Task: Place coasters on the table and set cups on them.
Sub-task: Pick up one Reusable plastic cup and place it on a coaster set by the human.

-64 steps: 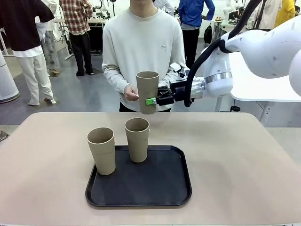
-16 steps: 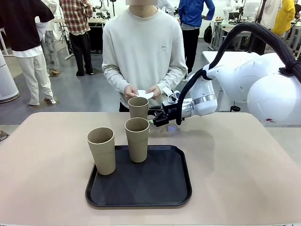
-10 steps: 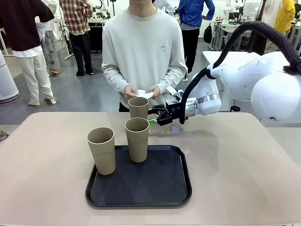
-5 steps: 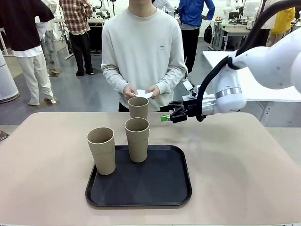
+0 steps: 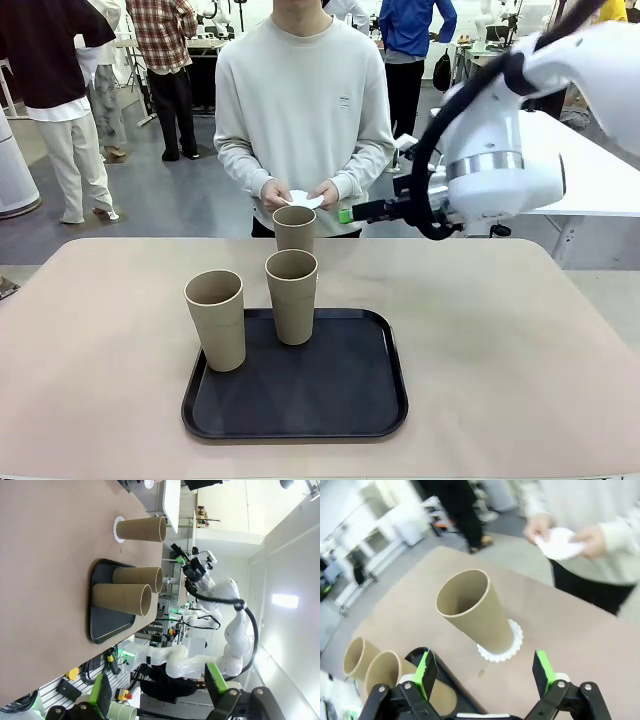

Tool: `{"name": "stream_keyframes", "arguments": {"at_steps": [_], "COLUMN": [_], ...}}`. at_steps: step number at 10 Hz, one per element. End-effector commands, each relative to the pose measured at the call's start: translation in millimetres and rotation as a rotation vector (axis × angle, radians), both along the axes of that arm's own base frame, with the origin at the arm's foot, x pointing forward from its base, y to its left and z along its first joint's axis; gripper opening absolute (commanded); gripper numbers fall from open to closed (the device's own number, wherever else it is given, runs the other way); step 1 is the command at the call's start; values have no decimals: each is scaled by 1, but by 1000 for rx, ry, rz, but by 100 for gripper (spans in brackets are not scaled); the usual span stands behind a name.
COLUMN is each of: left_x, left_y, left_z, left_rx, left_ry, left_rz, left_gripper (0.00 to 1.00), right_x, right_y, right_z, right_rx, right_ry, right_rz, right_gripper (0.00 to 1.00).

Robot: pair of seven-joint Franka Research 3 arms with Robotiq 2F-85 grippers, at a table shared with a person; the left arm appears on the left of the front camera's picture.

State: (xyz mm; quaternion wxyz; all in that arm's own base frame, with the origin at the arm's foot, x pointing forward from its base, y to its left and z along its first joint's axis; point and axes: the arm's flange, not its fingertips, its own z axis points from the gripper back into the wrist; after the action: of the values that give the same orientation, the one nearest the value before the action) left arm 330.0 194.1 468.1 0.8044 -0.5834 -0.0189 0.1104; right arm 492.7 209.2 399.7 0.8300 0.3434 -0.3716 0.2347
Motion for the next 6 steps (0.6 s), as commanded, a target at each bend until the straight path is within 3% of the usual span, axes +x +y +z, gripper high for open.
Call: {"name": "stream_keyframes", "arguments": {"at_steps": [1,3,6], "left_x": [-1,-1,-1], "left_y": [0,0,0], "left_z": [2,2,2], "left_rx": [-11,-11,-11], "left_ry": [-10,-10,-10], "left_rz": [2,2,2], "left_gripper": [100,100,100], "right_x": [-23,-40,-30], "right_y": [22,40,66], "right_z": [35,66,92], "right_rx": [-182,-340,-480], "right_ry": [245,355,503], "right_rz": [-43,-95,-151], "right_gripper": [100,100,100]}}
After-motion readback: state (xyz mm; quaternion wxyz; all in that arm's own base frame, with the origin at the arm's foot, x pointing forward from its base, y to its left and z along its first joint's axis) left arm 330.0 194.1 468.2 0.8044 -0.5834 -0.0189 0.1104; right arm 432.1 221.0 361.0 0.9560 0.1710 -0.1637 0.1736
